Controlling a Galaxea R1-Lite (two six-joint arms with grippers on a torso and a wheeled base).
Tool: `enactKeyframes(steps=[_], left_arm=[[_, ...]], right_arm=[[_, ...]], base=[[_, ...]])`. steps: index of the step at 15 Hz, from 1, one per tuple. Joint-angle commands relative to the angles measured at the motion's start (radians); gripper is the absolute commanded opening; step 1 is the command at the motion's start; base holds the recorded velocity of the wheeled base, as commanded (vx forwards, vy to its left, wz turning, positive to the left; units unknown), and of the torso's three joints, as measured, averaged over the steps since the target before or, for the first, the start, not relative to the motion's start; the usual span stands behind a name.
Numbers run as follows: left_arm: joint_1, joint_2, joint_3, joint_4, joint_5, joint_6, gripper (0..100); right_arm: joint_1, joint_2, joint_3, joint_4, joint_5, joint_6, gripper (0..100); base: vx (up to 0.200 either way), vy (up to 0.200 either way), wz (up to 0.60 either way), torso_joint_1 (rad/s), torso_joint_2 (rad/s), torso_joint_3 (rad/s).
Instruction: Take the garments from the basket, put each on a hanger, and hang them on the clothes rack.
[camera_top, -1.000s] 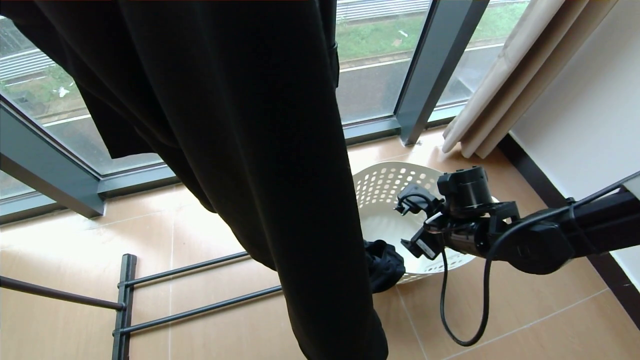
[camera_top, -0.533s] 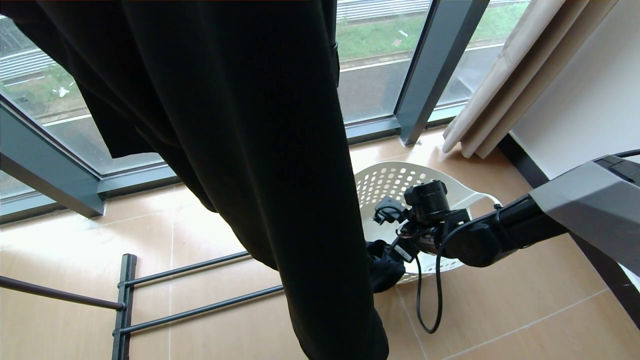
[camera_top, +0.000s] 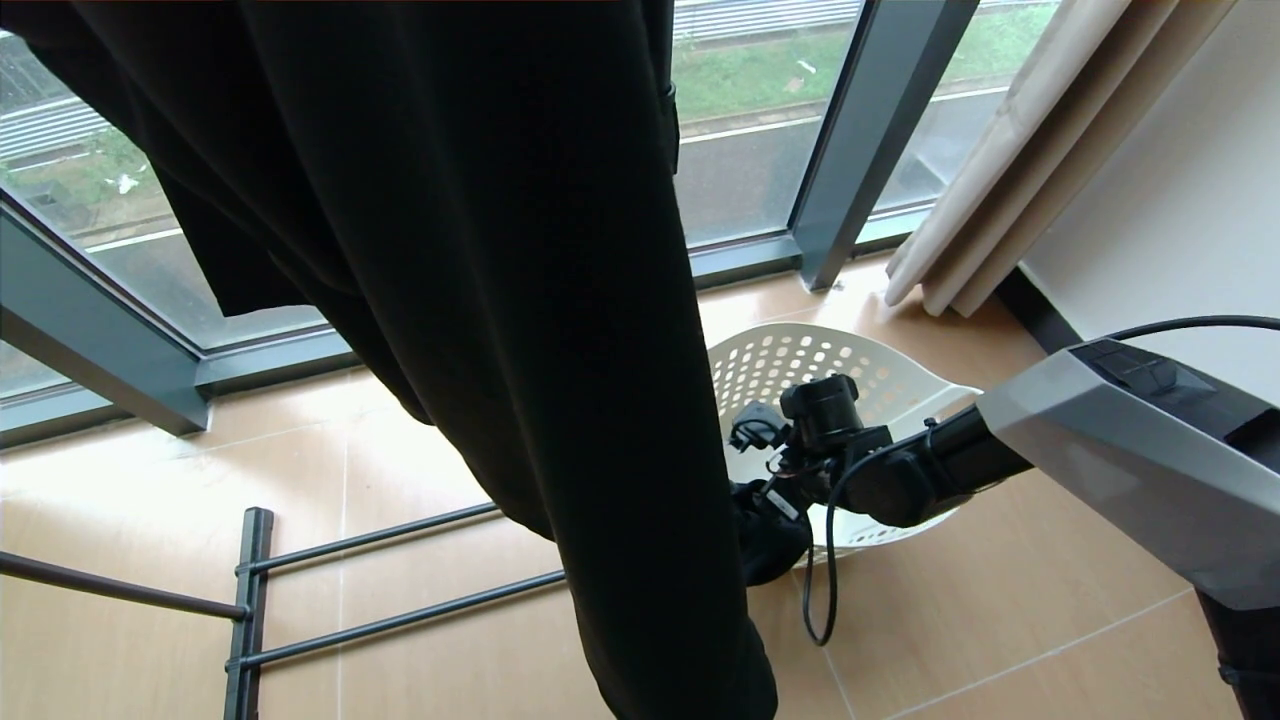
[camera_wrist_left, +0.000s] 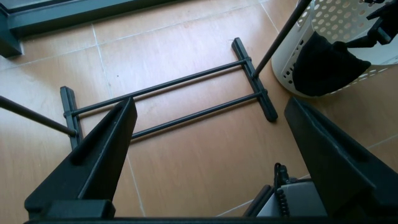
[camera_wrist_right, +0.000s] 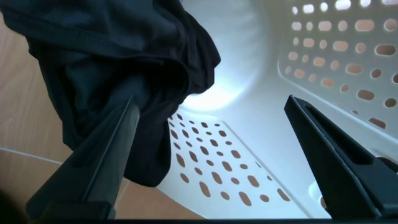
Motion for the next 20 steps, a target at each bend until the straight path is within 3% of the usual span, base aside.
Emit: enactKeyframes(steps=[1, 19, 20], left_arm=[[0.000, 0.000, 0.000, 0.000, 0.000, 0.000, 100], [0.000, 0.000, 0.000, 0.000, 0.000, 0.000, 100], [0.000, 0.000, 0.000, 0.000, 0.000, 0.000, 100]], right_arm=[[-0.008, 0.033, -0.033, 0.000, 0.000, 0.012, 100], [-0.034, 0.165, -0.191, 0.008, 0.000, 0.029, 100], [-0.036, 0.165, -0.191, 0.009, 0.000, 0.032, 0]], base=[[0.000, 0.000, 0.00, 0.000, 0.00, 0.000], [0.000, 0.000, 0.00, 0.000, 0.00, 0.000], [0.000, 0.000, 0.00, 0.000, 0.00, 0.000]])
